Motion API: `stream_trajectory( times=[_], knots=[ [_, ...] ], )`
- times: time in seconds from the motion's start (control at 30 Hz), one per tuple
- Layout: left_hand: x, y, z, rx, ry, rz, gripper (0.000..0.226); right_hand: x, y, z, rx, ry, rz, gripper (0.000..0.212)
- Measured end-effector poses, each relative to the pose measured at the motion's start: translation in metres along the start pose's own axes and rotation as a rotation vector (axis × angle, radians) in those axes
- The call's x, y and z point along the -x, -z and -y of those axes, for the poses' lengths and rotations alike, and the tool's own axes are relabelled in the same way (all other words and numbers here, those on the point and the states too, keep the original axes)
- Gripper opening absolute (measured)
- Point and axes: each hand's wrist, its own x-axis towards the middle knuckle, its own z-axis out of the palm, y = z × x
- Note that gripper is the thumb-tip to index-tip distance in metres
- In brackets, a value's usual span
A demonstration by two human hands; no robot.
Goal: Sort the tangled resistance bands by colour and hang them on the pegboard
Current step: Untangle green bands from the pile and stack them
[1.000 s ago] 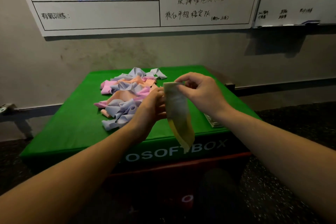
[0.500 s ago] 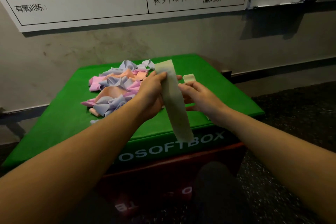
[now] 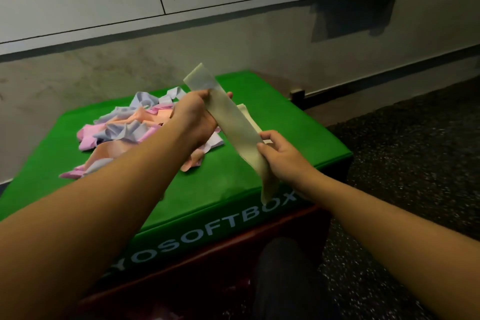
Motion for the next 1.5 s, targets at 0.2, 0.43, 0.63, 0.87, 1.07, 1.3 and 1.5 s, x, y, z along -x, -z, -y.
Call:
stream_trajectory(
  times=[0.2,0.43,0.63,0.87,1.07,1.3,1.5],
  knots=[
    [-0.053,-0.010,0.015,-0.153,-0.028,-0.075,0.021,-0.016,0.025,-0.013,0.146,-0.049,-0.003,0.043],
    [-0.108,-0.014,0.026,-0.430,-0.055,-0.106,0.023,-0.045,0.068,-0.017,0.407,-0.063,-0.063,0.029],
    [-0.157,-0.011,0.034,-0.581,-0.059,-0.107,0.033,-0.075,0.072,-0.010,0.310,-0.108,-0.003,0.038],
    [-0.209,0.014,0.058,-0.943,-0.094,-0.144,0.040,-0.107,0.052,-0.019,0.448,-0.167,0.072,0.039],
    [-0.231,0.038,0.085,-1.209,-0.117,-0.062,0.034,-0.104,0.041,-0.035,0.799,-0.201,0.173,0.047],
    [-0.252,0.039,0.070,-1.209,0.125,0.260,0.060,-0.108,0.052,-0.037,0.814,-0.408,0.243,0.060],
    [-0.261,0.030,0.055,-1.289,0.275,0.381,0.055,-0.109,0.047,-0.034,0.813,-0.422,0.266,0.039]
  ],
)
